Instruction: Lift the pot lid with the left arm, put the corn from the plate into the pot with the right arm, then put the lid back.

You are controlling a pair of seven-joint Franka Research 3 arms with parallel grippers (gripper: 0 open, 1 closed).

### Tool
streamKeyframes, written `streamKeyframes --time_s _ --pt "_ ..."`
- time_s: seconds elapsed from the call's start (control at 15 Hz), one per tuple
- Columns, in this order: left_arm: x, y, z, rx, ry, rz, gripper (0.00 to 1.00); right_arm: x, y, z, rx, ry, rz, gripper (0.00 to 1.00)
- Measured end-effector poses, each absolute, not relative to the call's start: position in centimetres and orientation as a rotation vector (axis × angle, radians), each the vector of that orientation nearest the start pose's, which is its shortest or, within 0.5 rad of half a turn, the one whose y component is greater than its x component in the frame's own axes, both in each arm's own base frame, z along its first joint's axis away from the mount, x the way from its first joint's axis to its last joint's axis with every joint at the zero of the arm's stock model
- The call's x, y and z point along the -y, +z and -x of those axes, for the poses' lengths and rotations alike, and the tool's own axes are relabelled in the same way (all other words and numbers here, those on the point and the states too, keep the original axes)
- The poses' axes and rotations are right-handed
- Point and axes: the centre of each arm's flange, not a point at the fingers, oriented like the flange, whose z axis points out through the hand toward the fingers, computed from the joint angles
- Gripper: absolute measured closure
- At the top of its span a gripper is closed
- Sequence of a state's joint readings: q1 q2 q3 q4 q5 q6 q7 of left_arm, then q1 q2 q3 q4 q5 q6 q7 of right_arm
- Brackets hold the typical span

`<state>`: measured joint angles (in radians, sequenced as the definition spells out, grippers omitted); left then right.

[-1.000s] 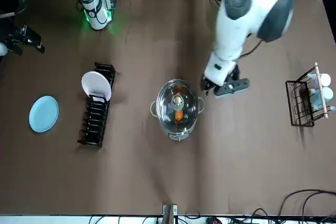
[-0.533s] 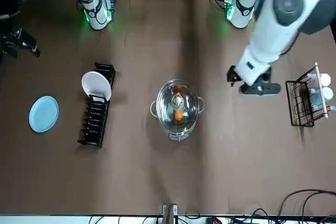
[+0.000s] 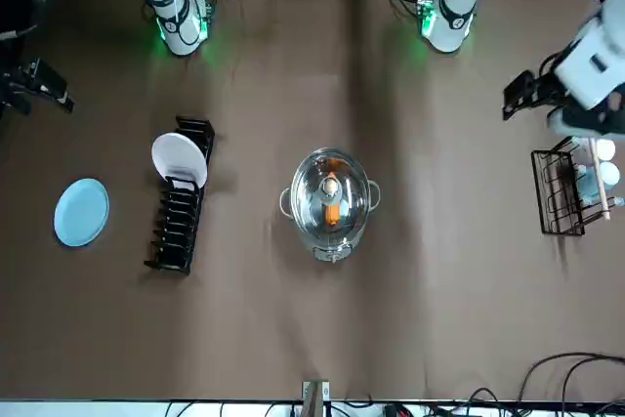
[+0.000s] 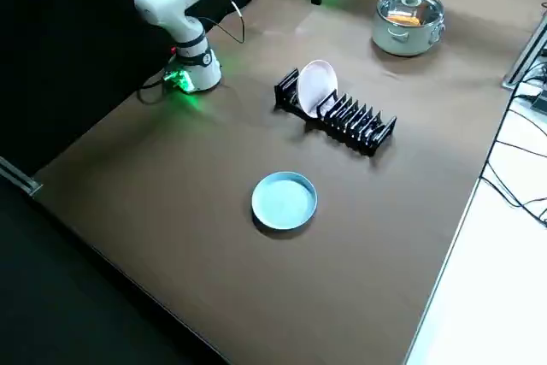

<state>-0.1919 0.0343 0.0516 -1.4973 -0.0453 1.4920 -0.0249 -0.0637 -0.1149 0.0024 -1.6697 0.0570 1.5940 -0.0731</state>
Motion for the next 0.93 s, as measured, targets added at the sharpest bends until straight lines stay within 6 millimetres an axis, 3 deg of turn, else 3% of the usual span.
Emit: streamKeyframes --time_s 0.2,0.4,0.6,0.93 --pt "7.1 64.2 -54.3 -0.193 0.074 3.178 0.0 2.6 64.2 -52.0 0.014 -0.068 3.085 0.0" --pt "7.3 64.0 -54.2 -0.2 0.082 3.177 0.0 2.8 64.2 -52.0 0.009 -0.076 3.085 0.0" --pt "8.1 62.6 -54.2 -0.219 0.109 3.161 0.0 3.0 64.1 -52.0 0.005 -0.068 3.085 0.0" --pt "8.0 62.5 -54.3 -0.212 0.101 3.141 0.0 3.1 63.7 -51.2 0.001 0.031 3.083 0.0"
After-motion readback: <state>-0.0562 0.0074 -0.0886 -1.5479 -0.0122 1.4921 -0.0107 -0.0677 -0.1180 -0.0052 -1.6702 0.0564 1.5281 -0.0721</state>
